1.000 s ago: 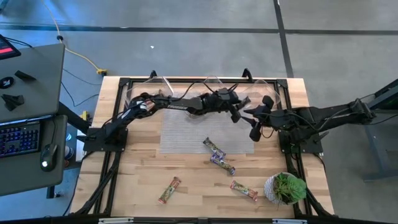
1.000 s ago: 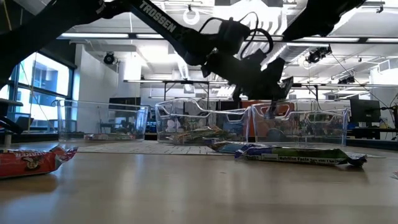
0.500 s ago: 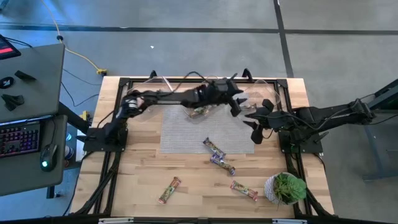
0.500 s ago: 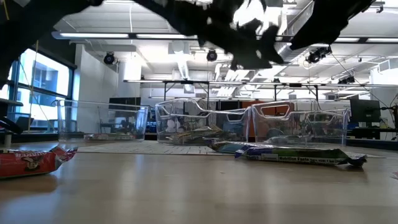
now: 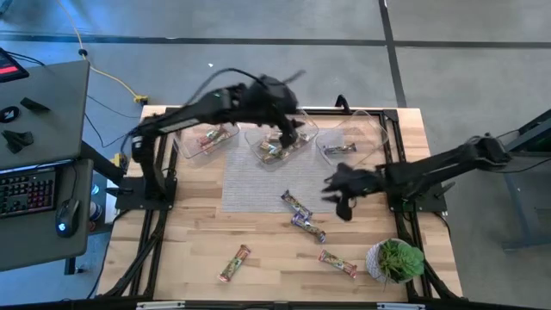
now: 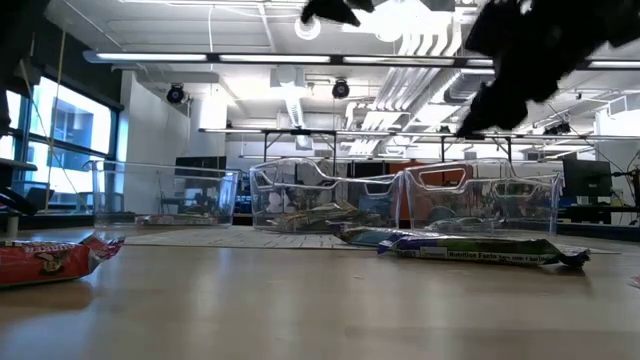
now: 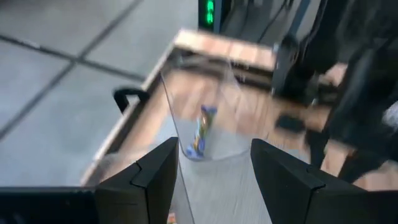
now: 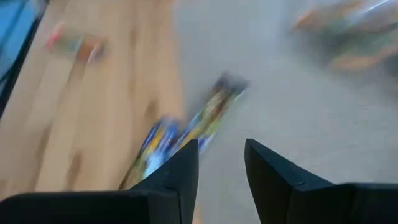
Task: Pick and place Granola Bars by type
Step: Put the blue granola bar into the right transparent bin
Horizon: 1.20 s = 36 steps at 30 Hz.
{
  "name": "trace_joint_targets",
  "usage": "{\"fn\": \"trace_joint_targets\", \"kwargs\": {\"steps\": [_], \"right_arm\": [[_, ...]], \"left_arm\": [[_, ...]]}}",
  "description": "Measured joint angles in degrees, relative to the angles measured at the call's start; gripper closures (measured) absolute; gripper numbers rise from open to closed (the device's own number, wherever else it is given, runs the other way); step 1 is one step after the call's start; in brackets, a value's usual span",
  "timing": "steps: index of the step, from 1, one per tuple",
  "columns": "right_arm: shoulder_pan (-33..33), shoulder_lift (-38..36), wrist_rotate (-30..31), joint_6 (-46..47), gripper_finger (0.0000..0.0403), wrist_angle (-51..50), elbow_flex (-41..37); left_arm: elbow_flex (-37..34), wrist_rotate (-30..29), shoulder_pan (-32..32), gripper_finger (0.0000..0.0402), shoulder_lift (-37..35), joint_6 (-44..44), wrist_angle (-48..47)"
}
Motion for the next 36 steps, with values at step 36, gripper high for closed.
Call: {"fn": "trace_joint_targets", "kwargs": {"steps": [36], "right_arm": [[0.14,41.95,9.48,-0.28,0.0289,22.41,11.22]], "left_arm": [[0.12,-2.02,-0.02,0.0204,-6.87,0.46,-12.38]]}}
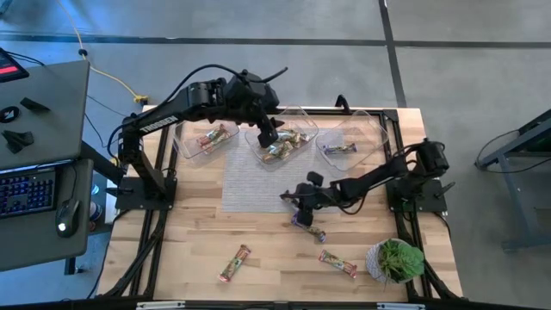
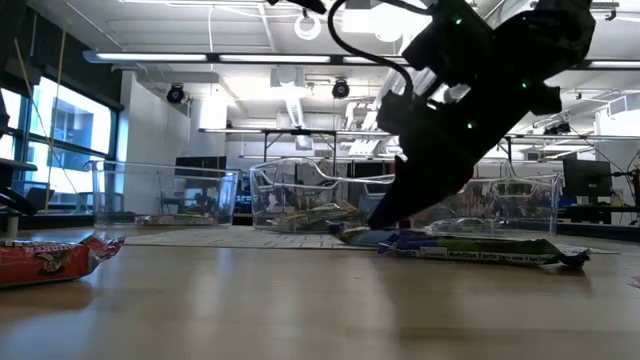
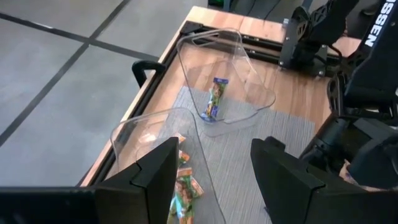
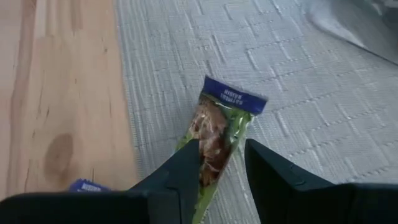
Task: Pick and place Granola Bars by type
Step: Put the blue granola bar into the right transparent bin
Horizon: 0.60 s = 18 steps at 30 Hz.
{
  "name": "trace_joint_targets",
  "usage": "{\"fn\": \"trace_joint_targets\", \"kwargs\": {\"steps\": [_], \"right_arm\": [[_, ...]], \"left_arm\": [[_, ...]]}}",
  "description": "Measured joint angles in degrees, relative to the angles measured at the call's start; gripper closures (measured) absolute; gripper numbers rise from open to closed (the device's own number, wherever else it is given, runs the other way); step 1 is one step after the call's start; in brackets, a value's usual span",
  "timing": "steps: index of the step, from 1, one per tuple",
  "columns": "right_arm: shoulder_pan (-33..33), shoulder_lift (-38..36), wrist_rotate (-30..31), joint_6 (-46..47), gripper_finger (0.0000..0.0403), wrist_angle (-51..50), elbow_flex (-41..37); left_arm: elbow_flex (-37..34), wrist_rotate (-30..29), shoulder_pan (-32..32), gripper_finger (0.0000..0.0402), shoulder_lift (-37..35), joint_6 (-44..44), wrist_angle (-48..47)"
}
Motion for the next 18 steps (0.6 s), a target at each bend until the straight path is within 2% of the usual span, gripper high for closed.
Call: {"fn": "trace_joint_targets", "kwargs": {"steps": [18], "right_arm": [[0.78,1.84,-1.34,-4.72,0.0289,3.91,-0.08]], "left_arm": [[0.0,0.02,0.0,0.0204,0.04,0.0,-0.83]]}}
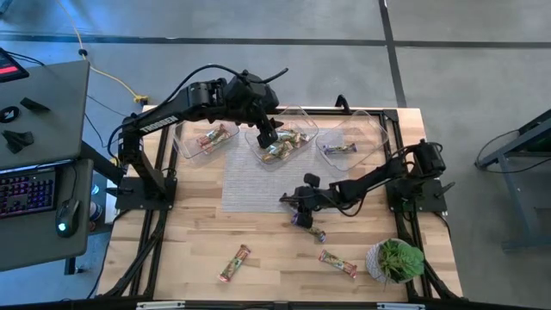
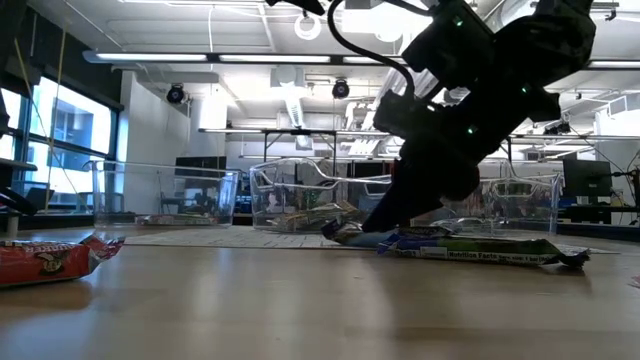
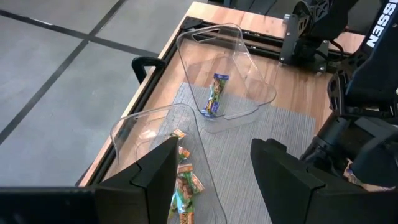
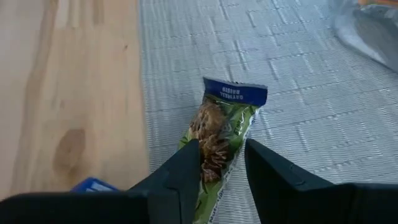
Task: Pick and place Granola Bars by type
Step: Put the blue granola bar into the right transparent bin
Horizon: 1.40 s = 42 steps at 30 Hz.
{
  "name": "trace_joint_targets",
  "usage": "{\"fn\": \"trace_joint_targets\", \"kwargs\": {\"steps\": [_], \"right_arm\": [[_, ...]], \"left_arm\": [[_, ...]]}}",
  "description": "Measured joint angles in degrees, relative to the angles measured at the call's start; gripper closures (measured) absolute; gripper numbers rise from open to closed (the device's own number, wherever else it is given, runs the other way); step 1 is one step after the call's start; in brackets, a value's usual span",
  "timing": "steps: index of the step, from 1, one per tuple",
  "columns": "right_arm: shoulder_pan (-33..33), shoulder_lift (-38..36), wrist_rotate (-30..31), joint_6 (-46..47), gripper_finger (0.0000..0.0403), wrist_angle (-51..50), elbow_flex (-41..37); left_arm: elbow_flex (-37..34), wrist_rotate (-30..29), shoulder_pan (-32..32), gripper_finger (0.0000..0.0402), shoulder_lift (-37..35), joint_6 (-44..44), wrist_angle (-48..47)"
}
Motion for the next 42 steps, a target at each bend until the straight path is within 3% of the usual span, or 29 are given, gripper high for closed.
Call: {"fn": "trace_joint_targets", "kwargs": {"steps": [5,12,19,23,26,31,34,38,42], "right_arm": [[0.03,0.01,-0.28,1.21,0.0305,0.22,0.0],[0.03,0.01,0.04,1.19,0.039,0.76,0.0],[0.03,-2.27,-0.42,-2.27,0.0393,-0.63,-0.15],[0.03,-10.24,0.33,-4.87,0.0398,-4.93,-0.11],[0.07,-19.23,4.19,-10.18,0.04,-12.75,-0.09],[-0.98,-36.32,23.21,-15.02,0.04,-28.7,-0.07],[-3.95,-44.44,30.04,-11.73,0.0401,-36.74,-0.07],[-9.96,-51.66,31.08,-4.85,0.0402,-40.0,-3.64],[-15.88,-53.45,26.4,-3.35,0.0402,-32.1,-14.16]], "left_arm": [[0.0,0.0,0.0,0.0204,0.0,0.0,0.0],[0.0,0.05,0.0,0.0204,0.0,-0.02,-0.19],[0.0,0.16,0.0,0.0204,0.02,-1.56,-2.05],[0.0,0.79,0.0,0.0204,0.02,-2.19,-3.02],[0.0,0.95,0.01,0.0204,0.02,-3.08,-2.99],[0.0,1.29,0.02,0.0204,0.02,-3.28,-2.99],[0.0,1.7,0.01,0.0204,0.02,-3.3,-2.99],[0.0,1.67,0.02,0.0204,0.02,-3.23,-2.99],[0.0,1.61,0.0,0.0204,0.02,-3.2,-2.97]]}}
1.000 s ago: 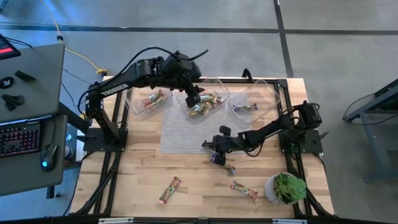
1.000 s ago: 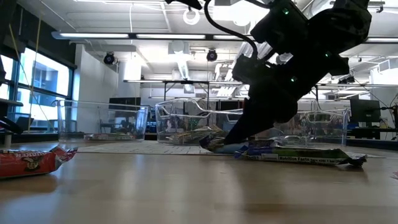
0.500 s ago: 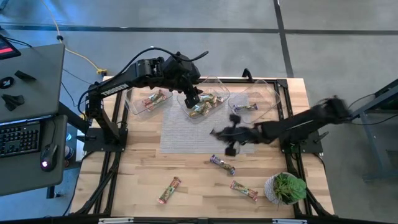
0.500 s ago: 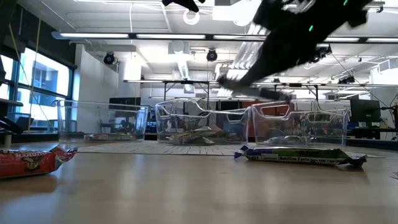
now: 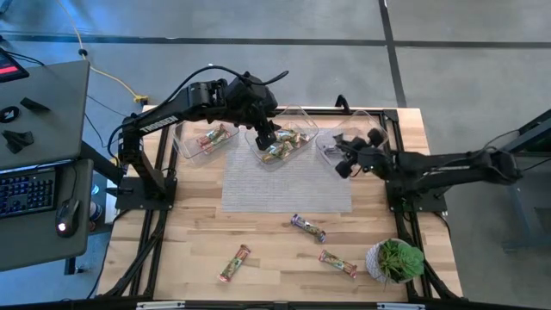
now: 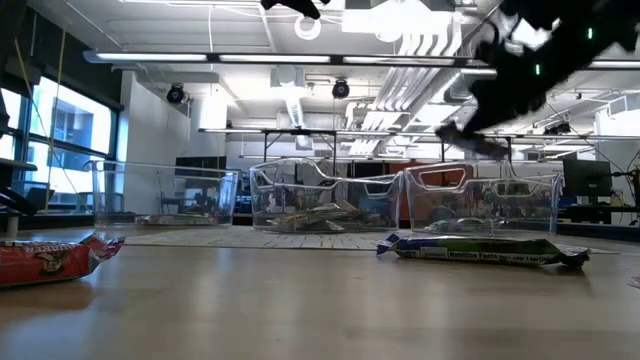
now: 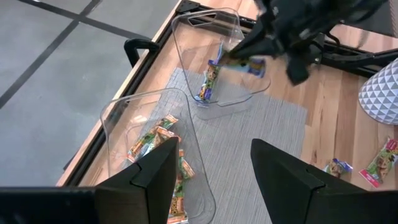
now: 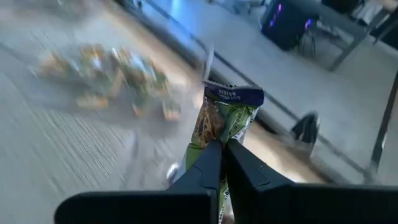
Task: Pick and place Granola Bars by type
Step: Put the blue granola bar into the right transparent bin
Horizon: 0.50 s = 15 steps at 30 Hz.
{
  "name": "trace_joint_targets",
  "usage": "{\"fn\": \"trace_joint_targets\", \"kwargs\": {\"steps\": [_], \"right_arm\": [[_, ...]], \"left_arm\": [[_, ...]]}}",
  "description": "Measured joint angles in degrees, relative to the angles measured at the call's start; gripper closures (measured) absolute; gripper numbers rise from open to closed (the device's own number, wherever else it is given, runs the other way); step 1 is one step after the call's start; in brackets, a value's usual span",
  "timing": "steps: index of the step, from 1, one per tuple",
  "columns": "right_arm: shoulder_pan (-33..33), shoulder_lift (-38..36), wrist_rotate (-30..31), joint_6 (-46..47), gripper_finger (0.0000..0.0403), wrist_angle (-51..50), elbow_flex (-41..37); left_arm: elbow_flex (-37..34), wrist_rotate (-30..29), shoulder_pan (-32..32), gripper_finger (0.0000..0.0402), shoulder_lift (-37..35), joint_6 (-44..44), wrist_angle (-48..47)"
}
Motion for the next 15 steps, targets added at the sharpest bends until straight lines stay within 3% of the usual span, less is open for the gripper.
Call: {"fn": "trace_joint_targets", "kwargs": {"steps": [6,15], "right_arm": [[-5.06,-0.15,-2.4,-11.04,0.0402,27.39,-10.25],[-10.82,-0.22,-7.44,-4.43,0.0402,28.03,-17.09]], "left_arm": [[0.0,-0.16,0.0,0.0204,0.0,0.16,0.02],[0.0,-0.18,0.0,0.0204,0.0,0.16,0.02]]}}
